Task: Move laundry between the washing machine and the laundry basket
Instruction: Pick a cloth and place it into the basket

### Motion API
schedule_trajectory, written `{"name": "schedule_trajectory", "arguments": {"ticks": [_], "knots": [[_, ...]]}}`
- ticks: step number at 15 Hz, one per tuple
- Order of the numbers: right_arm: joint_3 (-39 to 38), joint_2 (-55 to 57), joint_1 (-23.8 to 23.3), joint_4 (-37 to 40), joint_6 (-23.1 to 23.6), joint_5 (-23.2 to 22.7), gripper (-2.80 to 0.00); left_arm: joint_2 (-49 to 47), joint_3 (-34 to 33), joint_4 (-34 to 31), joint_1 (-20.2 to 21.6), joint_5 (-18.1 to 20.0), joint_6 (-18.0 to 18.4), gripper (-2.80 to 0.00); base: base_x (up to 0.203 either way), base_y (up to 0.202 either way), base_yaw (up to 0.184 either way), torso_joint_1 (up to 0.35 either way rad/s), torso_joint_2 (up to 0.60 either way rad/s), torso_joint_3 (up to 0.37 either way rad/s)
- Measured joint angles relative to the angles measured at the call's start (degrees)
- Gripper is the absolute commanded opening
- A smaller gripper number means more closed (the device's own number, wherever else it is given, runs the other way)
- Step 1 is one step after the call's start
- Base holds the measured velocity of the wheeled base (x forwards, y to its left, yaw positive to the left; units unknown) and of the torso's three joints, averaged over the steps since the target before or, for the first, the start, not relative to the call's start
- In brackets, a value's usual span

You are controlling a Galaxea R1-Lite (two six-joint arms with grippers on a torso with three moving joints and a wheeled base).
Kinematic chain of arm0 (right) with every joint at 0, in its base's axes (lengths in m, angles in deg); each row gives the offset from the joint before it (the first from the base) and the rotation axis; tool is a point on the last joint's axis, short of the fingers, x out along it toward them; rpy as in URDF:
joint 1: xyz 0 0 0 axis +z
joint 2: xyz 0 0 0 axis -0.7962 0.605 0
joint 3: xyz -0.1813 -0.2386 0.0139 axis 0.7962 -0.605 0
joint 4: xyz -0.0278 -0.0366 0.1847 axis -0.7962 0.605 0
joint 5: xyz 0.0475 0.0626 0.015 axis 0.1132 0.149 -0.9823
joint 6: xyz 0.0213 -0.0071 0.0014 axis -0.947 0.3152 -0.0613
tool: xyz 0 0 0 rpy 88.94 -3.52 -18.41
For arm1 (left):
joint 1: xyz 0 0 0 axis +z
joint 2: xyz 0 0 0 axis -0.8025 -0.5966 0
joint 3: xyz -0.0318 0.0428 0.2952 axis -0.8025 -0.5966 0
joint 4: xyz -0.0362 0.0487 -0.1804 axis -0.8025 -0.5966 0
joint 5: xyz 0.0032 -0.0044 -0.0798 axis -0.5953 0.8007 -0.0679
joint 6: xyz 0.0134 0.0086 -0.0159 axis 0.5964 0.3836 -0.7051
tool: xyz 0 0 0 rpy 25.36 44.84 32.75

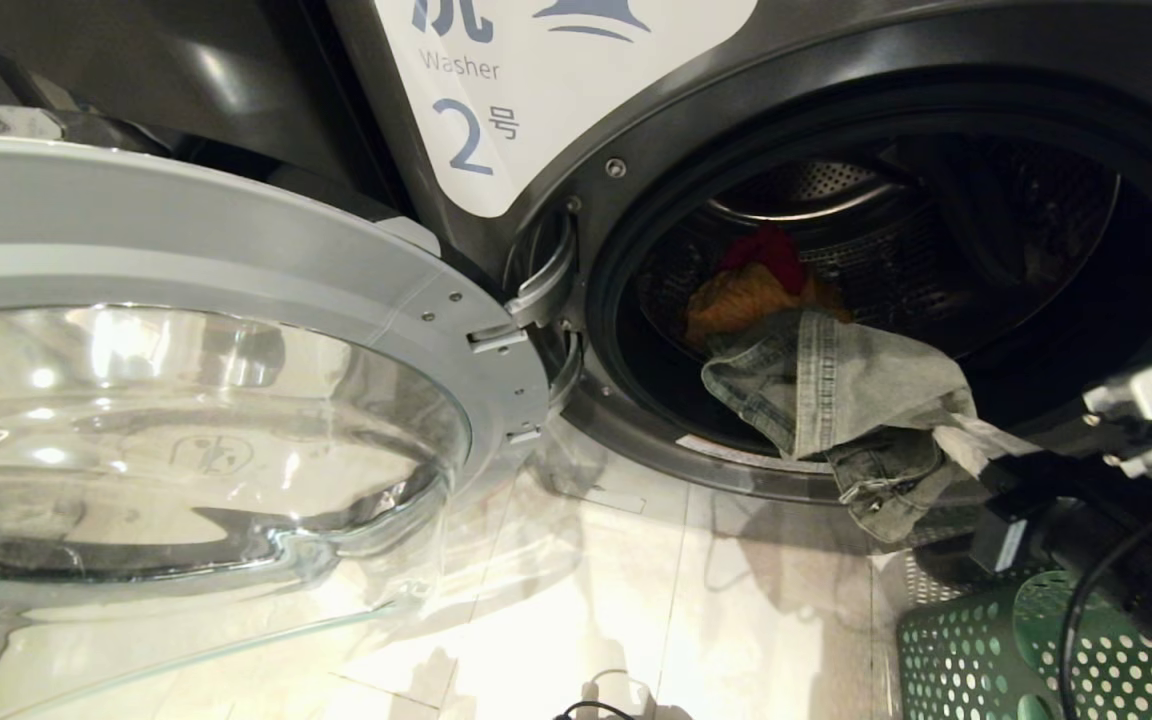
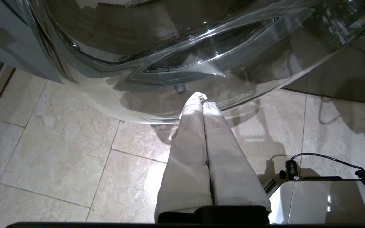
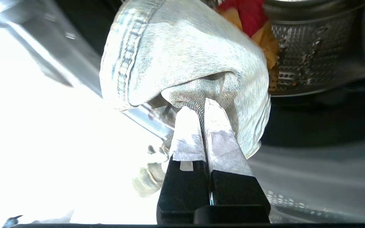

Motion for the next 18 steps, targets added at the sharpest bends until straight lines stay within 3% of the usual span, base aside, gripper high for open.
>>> {"name": "schedule_trajectory", "arguments": {"ticks": [4,10,15,18], "knots": [[-3.2,-13.7,1.3,6.2,-0.3,-0.1,-2.80,0.0,0.0,0.0,0.0,0.0,0.0,-2.80,0.000,0.000,0.000,0.000,0.00,0.000],[2.2,-38.7,0.7,31.4,1.9,-0.1,-2.80,0.0,0.0,0.0,0.0,0.0,0.0,-2.80,0.000,0.000,0.000,0.000,0.00,0.000],[6.9,-54.6,-6.0,52.7,-1.9,-2.9,-2.80,0.0,0.0,0.0,0.0,0.0,0.0,-2.80,0.000,0.000,0.000,0.000,0.00,0.000],[10.7,-58.4,-9.8,57.2,-6.4,-4.2,-2.80,0.0,0.0,0.0,0.0,0.0,0.0,-2.80,0.000,0.000,0.000,0.000,0.00,0.000]]}}
